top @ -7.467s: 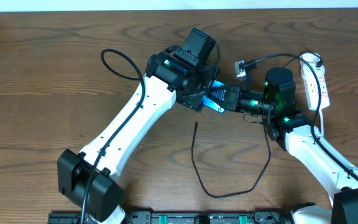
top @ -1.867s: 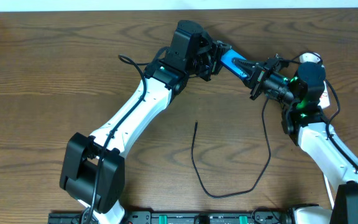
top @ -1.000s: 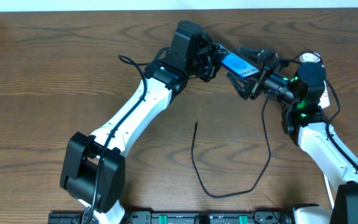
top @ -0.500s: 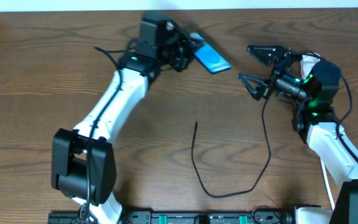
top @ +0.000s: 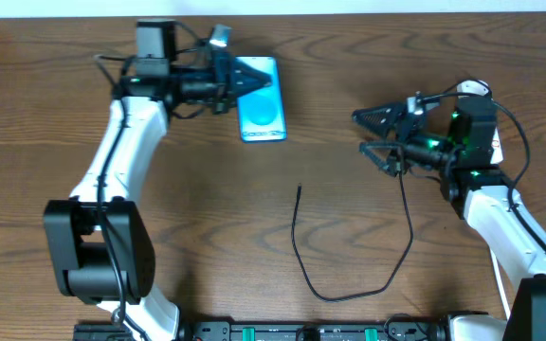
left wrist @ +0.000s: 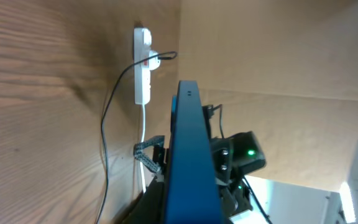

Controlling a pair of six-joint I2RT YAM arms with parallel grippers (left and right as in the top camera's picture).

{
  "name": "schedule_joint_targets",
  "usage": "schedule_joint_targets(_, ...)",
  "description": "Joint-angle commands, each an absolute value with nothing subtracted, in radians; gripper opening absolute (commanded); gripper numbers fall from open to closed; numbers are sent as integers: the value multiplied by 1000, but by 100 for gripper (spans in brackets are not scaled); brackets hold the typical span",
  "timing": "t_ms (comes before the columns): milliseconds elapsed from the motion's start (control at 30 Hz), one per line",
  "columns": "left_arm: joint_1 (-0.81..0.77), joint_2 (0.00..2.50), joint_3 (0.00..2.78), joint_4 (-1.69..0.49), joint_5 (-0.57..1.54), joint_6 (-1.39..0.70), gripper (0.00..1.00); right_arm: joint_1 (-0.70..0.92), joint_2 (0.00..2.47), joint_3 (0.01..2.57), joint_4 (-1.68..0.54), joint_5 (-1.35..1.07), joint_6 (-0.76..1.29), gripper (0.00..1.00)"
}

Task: Plug charger to phone and switch on socket
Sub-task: 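Move the right gripper down to the black cable connector and grasp it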

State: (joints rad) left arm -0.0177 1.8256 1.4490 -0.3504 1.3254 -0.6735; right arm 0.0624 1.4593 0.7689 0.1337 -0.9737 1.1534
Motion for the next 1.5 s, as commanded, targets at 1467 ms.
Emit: schedule_joint_targets(1467, 186, 1824, 1459, -389, 1570, -523, 7, 611, 1983, 1382, -780, -112, 838, 90)
